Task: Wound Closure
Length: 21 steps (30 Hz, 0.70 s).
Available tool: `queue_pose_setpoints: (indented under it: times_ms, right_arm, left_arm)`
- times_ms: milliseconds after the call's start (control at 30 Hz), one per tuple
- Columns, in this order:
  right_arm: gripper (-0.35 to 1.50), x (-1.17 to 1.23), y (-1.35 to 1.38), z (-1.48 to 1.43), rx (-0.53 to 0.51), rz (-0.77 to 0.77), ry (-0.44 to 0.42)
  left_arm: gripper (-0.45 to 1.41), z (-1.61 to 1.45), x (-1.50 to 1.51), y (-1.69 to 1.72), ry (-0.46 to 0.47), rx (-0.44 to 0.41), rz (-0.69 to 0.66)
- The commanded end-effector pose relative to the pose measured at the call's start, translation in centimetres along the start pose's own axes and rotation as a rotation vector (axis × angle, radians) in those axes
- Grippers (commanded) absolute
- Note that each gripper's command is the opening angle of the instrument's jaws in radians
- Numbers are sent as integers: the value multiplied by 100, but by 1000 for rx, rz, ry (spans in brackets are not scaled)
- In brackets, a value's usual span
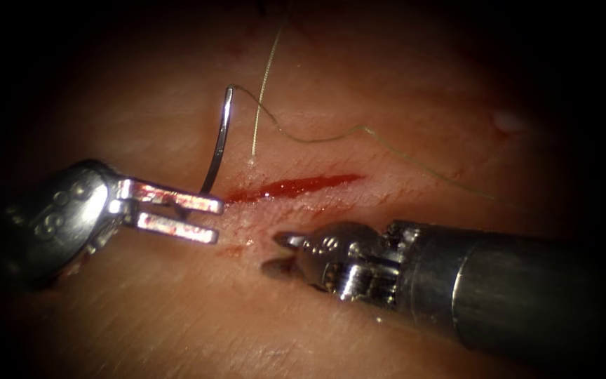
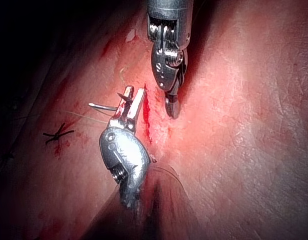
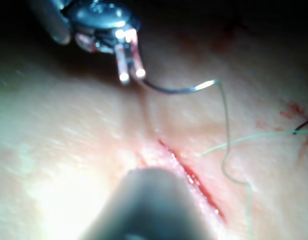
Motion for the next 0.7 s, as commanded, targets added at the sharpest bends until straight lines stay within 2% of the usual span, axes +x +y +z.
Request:
queue_pose_setpoints:
  times_ms: [33, 167, 467, 700]
  right_arm:
    - [-35, 2, -3, 3, 15, 3, 3]
    - [-35, -5, -12, -6, 55, 3, 0]
    - [-35, -32, -24, -28, 69, 8, -8]
    - [-35, -67, -32, -53, 63, 23, -10]
  left_arm:
    - [-45, 2, -6, -4, 1, -2, 2]
    - [-45, 3, -9, -3, 2, -9, 11]
    - [-45, 4, -18, 1, 1, -21, 7]
    - [-45, 6, -19, 2, 2, -24, 8]
